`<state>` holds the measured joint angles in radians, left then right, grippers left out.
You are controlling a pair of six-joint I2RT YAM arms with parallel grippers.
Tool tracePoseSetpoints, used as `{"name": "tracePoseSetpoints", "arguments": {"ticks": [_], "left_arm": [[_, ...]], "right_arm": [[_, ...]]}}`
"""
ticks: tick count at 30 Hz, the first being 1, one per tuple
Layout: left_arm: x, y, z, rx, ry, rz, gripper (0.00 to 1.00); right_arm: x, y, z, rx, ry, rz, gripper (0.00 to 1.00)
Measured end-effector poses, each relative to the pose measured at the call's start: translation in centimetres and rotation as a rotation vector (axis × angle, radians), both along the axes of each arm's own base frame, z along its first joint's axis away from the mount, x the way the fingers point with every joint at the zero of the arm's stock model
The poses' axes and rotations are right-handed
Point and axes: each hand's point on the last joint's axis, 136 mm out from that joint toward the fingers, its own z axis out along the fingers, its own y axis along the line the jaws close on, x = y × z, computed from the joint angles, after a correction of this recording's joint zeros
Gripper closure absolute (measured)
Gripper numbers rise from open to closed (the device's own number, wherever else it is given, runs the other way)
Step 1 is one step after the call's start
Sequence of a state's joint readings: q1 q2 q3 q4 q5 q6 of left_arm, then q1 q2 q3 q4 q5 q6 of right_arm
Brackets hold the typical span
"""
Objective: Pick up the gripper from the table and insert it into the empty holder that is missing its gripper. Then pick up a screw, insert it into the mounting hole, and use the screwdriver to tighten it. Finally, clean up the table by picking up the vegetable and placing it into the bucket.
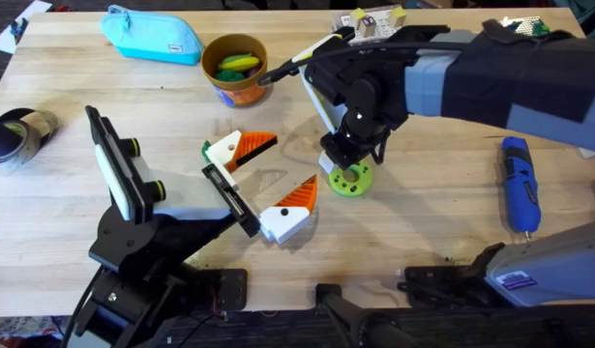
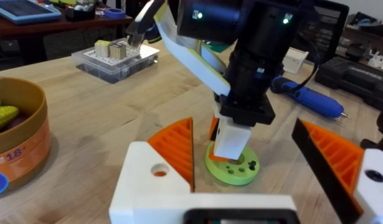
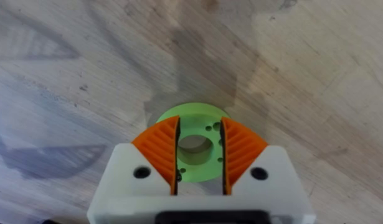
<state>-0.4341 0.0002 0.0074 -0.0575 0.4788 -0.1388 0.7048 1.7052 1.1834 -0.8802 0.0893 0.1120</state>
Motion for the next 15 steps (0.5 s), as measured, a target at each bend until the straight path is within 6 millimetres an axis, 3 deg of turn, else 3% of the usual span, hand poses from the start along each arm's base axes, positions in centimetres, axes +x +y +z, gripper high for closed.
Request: {"name": "tracePoseSetpoints", "arguments": {"ticks": [9,15], "left_arm": [[0.0,0.0,0.0,-0.001,-0.001,0.0,0.01],[0.0,0.0,0.0,-0.001,-0.001,0.0,0.01]], "right_arm": [[0.0,0.2,0.8,0.005,0.001,-0.021,0.641],[0.3,0.4,7.1,0.107,-0.105,-0.056,0.641]]}}
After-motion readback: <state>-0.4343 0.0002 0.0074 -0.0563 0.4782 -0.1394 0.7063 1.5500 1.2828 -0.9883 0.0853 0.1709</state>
